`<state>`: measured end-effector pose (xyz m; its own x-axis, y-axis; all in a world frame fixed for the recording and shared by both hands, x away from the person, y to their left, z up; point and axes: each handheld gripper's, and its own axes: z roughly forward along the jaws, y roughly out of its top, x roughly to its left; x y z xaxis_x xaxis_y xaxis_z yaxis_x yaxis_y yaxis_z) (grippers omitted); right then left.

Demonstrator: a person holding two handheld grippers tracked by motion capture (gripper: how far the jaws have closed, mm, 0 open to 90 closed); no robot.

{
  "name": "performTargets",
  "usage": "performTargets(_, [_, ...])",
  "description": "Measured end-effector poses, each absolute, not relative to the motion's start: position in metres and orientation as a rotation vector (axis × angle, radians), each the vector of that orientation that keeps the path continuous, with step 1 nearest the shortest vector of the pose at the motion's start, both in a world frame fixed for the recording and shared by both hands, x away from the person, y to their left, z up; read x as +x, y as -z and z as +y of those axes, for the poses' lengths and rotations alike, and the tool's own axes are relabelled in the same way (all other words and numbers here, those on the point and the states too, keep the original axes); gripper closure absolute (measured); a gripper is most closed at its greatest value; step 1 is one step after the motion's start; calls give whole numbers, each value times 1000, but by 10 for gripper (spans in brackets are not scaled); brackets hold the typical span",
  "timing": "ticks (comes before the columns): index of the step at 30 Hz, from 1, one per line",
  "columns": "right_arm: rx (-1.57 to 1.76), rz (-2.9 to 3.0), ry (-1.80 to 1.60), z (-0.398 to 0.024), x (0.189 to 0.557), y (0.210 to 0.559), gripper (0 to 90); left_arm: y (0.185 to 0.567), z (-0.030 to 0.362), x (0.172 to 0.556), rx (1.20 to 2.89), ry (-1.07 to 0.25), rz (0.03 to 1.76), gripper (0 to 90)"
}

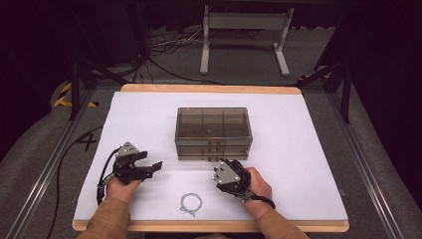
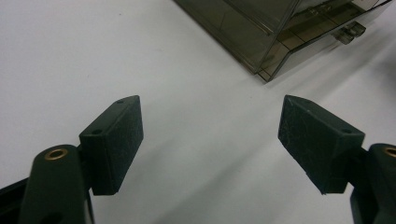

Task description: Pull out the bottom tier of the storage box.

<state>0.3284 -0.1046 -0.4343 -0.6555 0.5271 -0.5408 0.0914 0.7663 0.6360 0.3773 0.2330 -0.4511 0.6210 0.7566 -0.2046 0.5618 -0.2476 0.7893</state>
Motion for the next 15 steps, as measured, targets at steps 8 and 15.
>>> performTargets(8, [531,2284,-917,-120,333,434,579,451,233,378,1934,-271,1043,230])
performTargets(15, [608,2321,-1046,-132,338,435,549,451,233,378,1934,-268,1044,230])
